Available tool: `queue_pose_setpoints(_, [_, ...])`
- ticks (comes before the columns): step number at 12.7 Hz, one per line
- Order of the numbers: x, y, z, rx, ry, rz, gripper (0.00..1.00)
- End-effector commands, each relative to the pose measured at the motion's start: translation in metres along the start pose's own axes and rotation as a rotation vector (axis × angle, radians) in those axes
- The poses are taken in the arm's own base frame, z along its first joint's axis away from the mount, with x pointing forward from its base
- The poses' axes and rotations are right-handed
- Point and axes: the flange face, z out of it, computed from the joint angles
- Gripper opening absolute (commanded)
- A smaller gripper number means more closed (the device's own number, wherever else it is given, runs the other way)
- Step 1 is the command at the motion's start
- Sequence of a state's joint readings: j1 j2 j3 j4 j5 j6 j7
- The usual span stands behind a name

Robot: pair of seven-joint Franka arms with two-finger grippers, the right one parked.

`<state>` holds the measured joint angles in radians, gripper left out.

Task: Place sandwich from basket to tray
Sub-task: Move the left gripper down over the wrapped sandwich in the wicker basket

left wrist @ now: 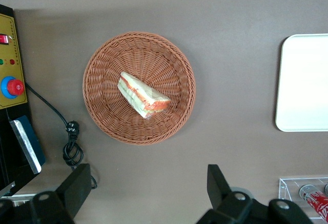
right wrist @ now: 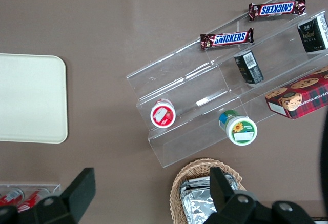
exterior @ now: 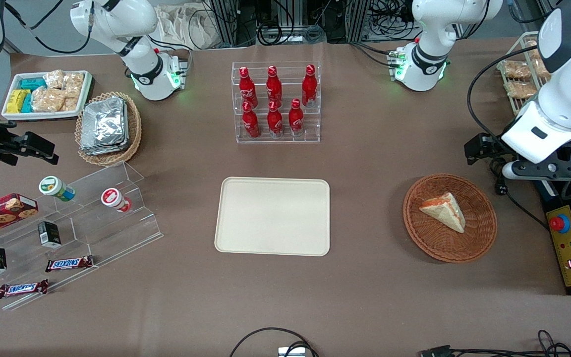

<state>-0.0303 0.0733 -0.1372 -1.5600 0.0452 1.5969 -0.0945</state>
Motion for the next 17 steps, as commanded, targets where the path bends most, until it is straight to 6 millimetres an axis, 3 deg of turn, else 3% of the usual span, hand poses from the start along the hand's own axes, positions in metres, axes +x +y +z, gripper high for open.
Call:
queue_pose_setpoints(1, [0.002, 0.003, -0.006, -0.019, 0.000, 0.020, 1.00])
queue_pose_setpoints(6, [0.002, -0.006, -0.004, -0.032, -0.007, -0.048, 1.00])
queue_pose_setpoints(10, [0.006, -0.020, 0.016, -0.059, -0.019, -0.395, 1.00])
queue_pose_setpoints(12, [0.011, -0.040, 0.040, -0.061, 0.000, -0.621, 1.00])
queue_pose_setpoints(14, [0.016, -0.037, 0.069, -0.058, 0.001, -0.795, 1.00])
queue_pose_setpoints(17, [0.021, -0.034, 0.141, -0.050, 0.004, -1.008, 1.00])
